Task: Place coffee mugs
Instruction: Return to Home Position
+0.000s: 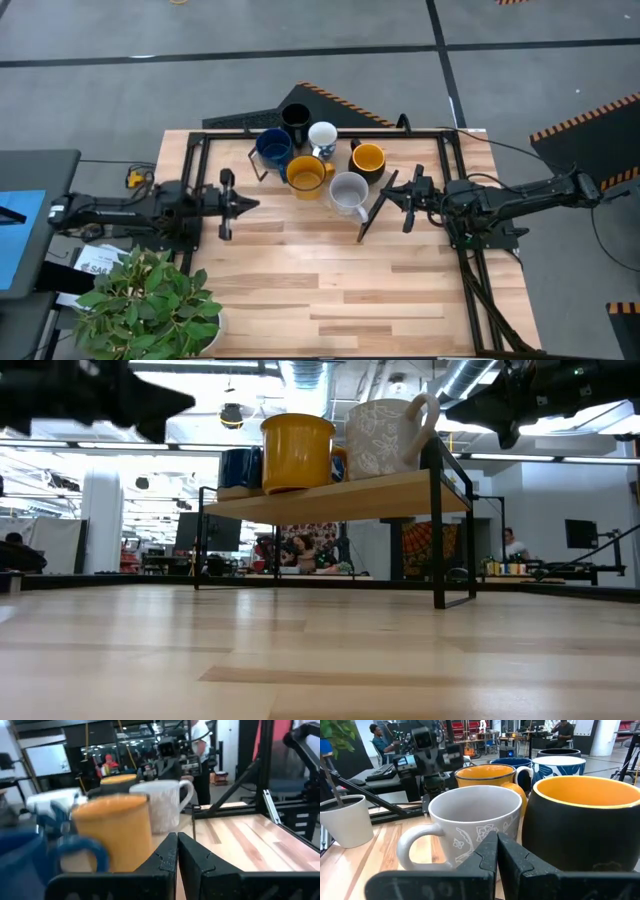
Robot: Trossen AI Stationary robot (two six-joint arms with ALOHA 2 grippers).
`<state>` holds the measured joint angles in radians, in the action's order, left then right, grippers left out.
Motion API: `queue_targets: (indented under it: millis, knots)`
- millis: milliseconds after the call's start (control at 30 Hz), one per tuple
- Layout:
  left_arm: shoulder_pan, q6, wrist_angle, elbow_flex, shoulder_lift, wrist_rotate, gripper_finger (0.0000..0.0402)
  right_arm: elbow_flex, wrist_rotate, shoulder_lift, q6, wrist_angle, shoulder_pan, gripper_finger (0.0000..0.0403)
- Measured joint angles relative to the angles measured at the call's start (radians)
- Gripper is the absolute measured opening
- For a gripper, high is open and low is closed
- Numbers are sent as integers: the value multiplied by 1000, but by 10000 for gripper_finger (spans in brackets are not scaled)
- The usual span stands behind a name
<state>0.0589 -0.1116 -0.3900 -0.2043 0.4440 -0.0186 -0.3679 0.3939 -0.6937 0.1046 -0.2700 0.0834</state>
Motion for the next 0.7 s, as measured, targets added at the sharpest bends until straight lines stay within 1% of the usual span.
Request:
queue_targets:
  millis: [100, 233, 300, 333, 433, 533, 633, 700]
  knots:
    - [-10, 28, -50, 99, -80, -34, 0, 0, 0, 0, 6, 4, 0, 35]
    - [-11, 36, -93, 188, -177, -49, 0, 0, 5, 0, 60, 15, -1, 35]
    - [-11, 44, -64, 192, -219, -50, 0, 0, 37, 0, 49, 15, -1, 35]
    - [-11, 46, -23, 192, -238, -46, 0, 0, 50, 2, 48, 15, -1, 35]
    - [-11, 47, 35, 193, -277, -31, 0, 0, 55, 34, 45, 37, -1, 35]
    - [-11, 47, 41, 193, -304, -20, 0, -1, 19, 96, 5, 172, -1, 31]
    - [-11, 46, 40, 193, -323, -8, 0, 0, -38, 165, 3, 324, -1, 23]
    - [-11, 46, 40, 193, -329, -8, 0, 26, -88, 205, 1, 340, -1, 21]
